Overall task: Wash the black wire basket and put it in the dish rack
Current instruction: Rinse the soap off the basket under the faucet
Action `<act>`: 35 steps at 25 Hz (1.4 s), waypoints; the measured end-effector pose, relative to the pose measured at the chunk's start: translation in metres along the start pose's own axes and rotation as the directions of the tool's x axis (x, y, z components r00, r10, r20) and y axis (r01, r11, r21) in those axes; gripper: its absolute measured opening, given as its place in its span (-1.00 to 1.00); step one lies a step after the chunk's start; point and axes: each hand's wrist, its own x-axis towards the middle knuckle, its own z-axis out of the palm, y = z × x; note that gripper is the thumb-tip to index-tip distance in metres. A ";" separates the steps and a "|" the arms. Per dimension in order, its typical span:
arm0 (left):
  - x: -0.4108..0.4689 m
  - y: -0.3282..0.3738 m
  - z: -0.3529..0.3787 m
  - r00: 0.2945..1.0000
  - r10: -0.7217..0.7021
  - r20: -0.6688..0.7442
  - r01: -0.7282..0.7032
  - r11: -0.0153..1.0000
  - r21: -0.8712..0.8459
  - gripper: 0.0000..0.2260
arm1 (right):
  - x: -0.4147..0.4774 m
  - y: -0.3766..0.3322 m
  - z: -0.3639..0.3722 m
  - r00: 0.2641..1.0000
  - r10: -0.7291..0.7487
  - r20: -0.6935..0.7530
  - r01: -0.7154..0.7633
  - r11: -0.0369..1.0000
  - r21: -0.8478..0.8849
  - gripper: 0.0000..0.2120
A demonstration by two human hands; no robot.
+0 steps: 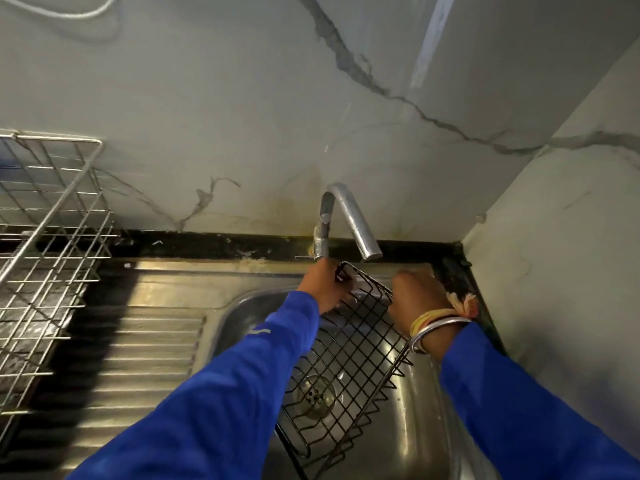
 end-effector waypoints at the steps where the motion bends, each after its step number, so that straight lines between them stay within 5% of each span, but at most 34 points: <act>1: -0.005 -0.004 -0.002 0.999 -0.035 0.022 0.035 0.999 -0.009 -0.91 | 0.000 0.002 0.000 1.000 0.019 -0.018 -0.019 1.000 0.022 -0.79; 5: -0.020 -0.018 -0.002 0.978 -0.128 0.165 0.128 0.992 0.008 -0.93 | -0.004 0.001 0.004 0.999 0.047 -0.020 -0.045 0.996 0.078 -0.83; 10: 0.002 0.010 -0.006 0.999 -0.033 -0.011 0.035 0.957 0.289 -0.84 | -0.009 -0.003 0.008 0.995 0.091 -0.049 -0.083 0.985 0.149 -0.86; 14: -0.019 -0.027 0.000 0.992 -0.062 0.107 0.041 0.982 0.186 -0.84 | -0.005 0.021 -0.013 0.965 0.224 -0.138 -0.196 0.962 0.189 -0.85; 18: -0.025 -0.058 0.001 0.991 -0.083 0.104 0.050 0.957 0.284 -0.83 | -0.014 0.037 -0.020 0.949 0.273 -0.158 -0.242 0.952 0.189 -0.85; 23: -0.014 -0.023 0.000 0.984 -0.014 0.178 -0.022 0.980 0.199 -0.84 | -0.019 0.024 -0.016 0.967 0.218 -0.134 -0.204 0.973 0.112 -0.86; 27: -0.007 0.006 0.005 0.996 0.033 0.086 -0.035 0.999 0.024 -0.84 | -0.021 0.010 -0.011 0.973 0.169 -0.156 -0.160 0.985 0.072 -0.86; 35: -0.023 0.011 -0.003 0.991 0.054 0.126 -0.050 0.998 -0.034 -0.82 | -0.019 0.023 -0.019 0.957 0.186 -0.223 -0.140 0.968 0.206 -0.87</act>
